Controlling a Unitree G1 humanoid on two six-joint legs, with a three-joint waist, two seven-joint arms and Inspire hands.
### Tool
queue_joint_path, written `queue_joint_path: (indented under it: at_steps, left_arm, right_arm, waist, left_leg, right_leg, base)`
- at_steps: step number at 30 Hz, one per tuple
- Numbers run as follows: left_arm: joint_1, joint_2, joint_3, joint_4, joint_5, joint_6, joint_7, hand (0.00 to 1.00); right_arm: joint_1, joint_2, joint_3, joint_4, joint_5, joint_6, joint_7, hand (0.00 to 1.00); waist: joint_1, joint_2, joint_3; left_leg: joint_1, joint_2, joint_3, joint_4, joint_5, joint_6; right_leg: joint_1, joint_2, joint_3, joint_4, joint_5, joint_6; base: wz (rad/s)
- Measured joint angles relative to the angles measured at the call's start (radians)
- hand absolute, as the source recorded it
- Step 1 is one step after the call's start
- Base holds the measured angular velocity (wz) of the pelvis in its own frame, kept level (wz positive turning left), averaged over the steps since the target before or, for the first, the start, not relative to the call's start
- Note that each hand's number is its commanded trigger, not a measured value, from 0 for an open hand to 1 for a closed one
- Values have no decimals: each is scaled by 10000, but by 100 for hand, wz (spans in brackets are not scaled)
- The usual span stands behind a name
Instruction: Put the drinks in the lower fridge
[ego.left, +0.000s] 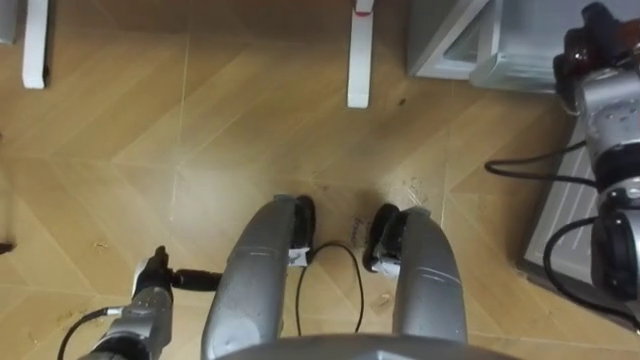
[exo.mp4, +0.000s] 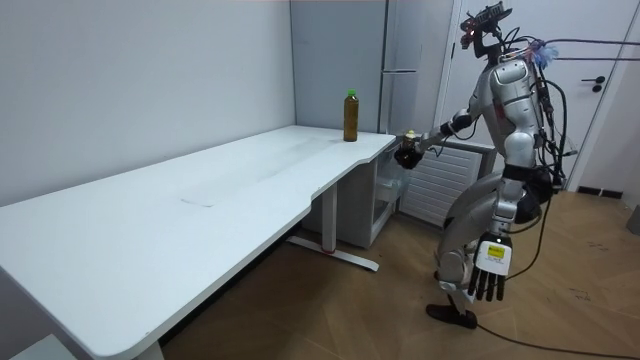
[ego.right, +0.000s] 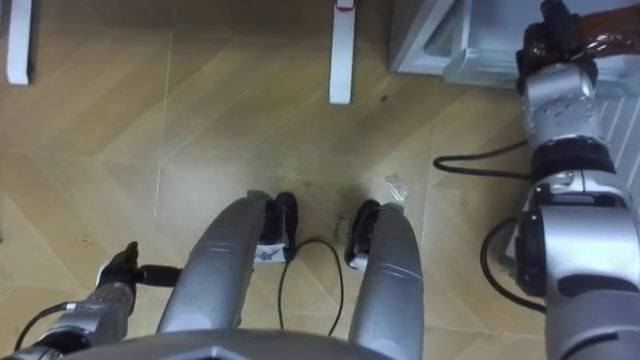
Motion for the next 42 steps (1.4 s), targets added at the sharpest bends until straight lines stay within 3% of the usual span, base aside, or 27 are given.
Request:
queue_joint_path:
  at_steps: [5,15,20,21,29,42]
  left_arm:
    - [297,26,-101,-462,8,173,-3,0]
    - [527,36,-120,-1022,41,551,15,0]
    - [671,82,-155,-1428,13,749,15,0]
    - [700,93,-157,-1456,-13,760,15,0]
    - [1096,154,-162,-1788,-43,987,23,0]
    - [1160,217,-164,-1894,-41,1047,100,0]
  right_arm:
    - [1,1,221,3,1254,28,717,100]
    - [1,8,188,5,2005,171,1454,100]
    - [-1,6,215,10,1982,472,1899,100]
    - [-1,6,215,10,1982,509,1974,0]
    - [0,7,215,61,1998,639,2235,0]
    - [-6,-15,575,437,1861,813,2337,0]
  waist:
    - [79,3,1]
    - [87,74,-30]
    - [401,107,-31]
    - [427,118,-28]
    - [604,157,-14]
    - [613,156,-13]
  left_leg:
    - [-21,109,12,33,-38,-73]
    - [-390,102,-167,90,-49,-63]
    - [-374,95,-222,56,-54,-67]
    - [-371,92,-234,56,-54,-67]
    - [-319,-88,-469,-9,-49,-80]
    - [-323,-106,-521,-31,-52,-84]
  right_leg:
    - [-20,44,-72,10,-19,-74]
    - [-201,-19,-329,3,-56,-207]
    - [-175,-19,-380,15,-130,-244]
    - [-160,-22,-400,15,-139,-250]
    - [44,-243,-681,2,-295,-236]
    - [56,-325,-740,5,-347,-268]
  base:
    - [-3]
    - [5]
    - [4]
    - [8]
    - [11]
    - [1]
